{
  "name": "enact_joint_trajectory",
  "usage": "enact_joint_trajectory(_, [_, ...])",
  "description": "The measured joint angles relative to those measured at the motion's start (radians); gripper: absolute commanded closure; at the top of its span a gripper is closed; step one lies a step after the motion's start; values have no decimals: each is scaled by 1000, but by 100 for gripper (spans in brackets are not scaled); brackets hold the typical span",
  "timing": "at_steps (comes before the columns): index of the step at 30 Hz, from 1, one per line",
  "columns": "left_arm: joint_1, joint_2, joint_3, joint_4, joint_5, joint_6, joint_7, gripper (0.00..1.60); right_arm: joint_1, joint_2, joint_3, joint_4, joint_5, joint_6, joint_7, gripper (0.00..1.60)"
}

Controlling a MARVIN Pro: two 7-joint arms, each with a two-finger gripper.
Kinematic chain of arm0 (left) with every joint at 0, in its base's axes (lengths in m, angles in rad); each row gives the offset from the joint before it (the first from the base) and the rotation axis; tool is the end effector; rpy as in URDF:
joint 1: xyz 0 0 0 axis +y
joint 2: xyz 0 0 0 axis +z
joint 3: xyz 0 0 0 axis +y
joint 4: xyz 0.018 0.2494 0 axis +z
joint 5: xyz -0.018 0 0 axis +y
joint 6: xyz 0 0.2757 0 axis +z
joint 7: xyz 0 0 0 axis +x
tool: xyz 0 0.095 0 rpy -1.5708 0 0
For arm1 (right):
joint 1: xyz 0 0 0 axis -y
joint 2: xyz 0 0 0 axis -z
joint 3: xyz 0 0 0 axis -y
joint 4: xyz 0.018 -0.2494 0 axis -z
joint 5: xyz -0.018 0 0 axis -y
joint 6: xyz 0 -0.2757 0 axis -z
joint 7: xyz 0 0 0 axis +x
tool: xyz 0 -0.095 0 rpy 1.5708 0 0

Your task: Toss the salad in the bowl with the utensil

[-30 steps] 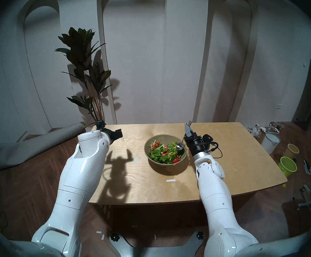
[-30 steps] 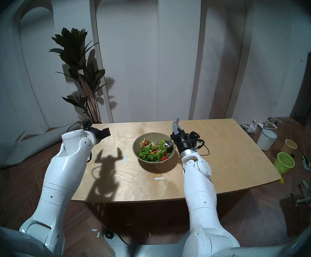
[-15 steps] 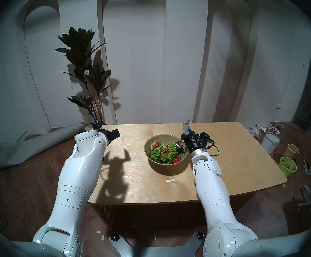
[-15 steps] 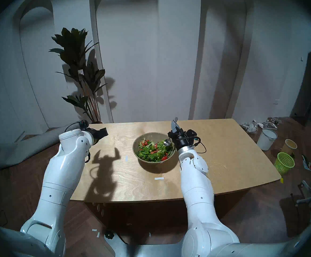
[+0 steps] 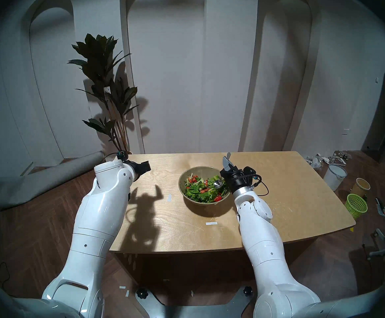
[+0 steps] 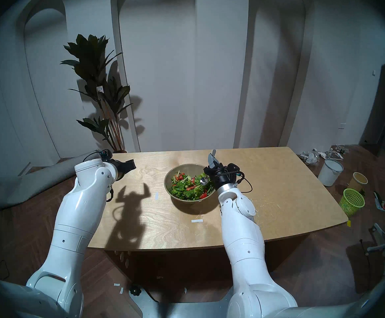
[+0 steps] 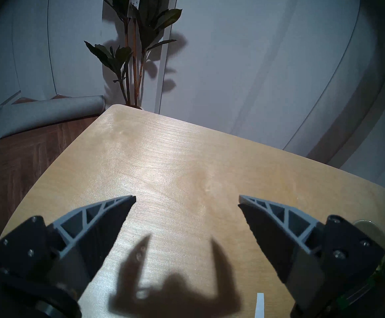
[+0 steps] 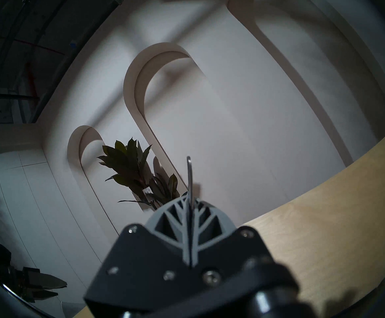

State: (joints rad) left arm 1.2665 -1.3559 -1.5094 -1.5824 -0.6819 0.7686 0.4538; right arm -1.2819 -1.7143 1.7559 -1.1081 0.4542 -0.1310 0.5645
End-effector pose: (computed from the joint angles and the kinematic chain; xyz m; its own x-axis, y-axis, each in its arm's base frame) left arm 0.4388 0.0453 -0.2121 0.4903 0.2798 0.8254 0.2047 -0.9575 0.2030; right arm 0.4420 0.0342 -0.2806 -0.0339 -0.5967 0.8018 0.3570 -0.7566 -0.5479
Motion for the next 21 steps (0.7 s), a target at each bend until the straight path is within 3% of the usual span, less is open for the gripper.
enact_joint_trajectory(21, [-6, -5, 7, 1, 3, 5, 4, 0, -74, 41, -66, -96, 21, 3, -121, 160])
